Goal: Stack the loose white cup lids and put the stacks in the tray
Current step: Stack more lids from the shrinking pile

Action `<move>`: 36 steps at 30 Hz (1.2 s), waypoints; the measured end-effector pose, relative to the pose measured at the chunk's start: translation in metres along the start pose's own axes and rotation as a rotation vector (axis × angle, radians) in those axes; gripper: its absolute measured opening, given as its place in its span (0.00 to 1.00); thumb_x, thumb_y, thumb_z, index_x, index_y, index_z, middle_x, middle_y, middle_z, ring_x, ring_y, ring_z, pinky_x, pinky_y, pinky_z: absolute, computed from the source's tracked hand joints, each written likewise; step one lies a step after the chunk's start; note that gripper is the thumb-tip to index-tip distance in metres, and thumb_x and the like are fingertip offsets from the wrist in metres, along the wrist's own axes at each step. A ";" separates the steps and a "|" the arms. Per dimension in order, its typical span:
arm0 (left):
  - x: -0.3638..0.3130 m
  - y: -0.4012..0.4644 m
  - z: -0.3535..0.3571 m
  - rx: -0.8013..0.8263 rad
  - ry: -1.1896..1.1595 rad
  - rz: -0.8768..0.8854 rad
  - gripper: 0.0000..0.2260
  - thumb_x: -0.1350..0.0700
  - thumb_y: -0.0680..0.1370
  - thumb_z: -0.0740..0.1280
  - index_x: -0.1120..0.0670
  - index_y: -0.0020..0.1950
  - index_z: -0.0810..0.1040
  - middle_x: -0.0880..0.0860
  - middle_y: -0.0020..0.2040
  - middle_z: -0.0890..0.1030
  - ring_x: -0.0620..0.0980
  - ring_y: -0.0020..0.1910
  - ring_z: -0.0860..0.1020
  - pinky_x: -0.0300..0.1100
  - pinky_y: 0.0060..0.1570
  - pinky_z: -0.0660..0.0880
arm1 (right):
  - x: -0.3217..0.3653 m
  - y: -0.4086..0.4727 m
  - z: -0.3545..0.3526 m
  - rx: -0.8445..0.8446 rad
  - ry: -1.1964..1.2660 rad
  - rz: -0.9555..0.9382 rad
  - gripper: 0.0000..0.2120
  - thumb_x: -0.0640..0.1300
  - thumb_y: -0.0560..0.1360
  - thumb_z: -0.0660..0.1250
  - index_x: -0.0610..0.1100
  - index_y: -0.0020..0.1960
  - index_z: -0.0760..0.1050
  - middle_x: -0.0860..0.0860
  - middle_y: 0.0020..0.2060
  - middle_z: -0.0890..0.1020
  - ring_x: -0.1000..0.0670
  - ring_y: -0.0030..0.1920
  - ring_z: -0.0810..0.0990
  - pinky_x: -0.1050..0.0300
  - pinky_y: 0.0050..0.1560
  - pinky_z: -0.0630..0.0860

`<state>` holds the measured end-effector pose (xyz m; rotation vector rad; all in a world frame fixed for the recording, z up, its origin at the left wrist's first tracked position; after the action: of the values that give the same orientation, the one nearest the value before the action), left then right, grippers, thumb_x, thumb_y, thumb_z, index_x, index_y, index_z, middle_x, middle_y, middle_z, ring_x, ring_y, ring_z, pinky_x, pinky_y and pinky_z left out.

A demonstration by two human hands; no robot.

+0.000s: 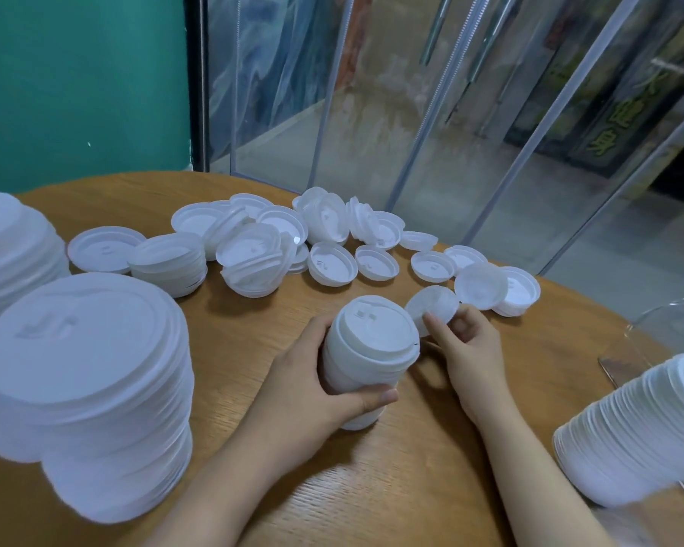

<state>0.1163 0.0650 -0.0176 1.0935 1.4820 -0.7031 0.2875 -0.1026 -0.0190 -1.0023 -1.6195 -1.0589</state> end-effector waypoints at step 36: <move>-0.003 -0.002 0.000 0.019 0.004 -0.015 0.30 0.45 0.64 0.83 0.38 0.63 0.76 0.33 0.57 0.82 0.32 0.59 0.78 0.23 0.51 0.70 | 0.037 -0.012 -0.016 0.036 0.007 -0.187 0.22 0.48 0.72 0.77 0.51 0.65 0.79 0.55 0.58 0.86 0.53 0.56 0.84 0.58 0.55 0.80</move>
<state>0.1143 0.0636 -0.0152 1.0998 1.4906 -0.7269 0.2719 -0.1158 0.0174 -0.8340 -1.7469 -1.1514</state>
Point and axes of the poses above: each hand's wrist, its own y-axis towards the middle knuckle, its own z-axis out of the palm, x = y × z, the point moved 1 cm from there along y, towards the middle knuckle
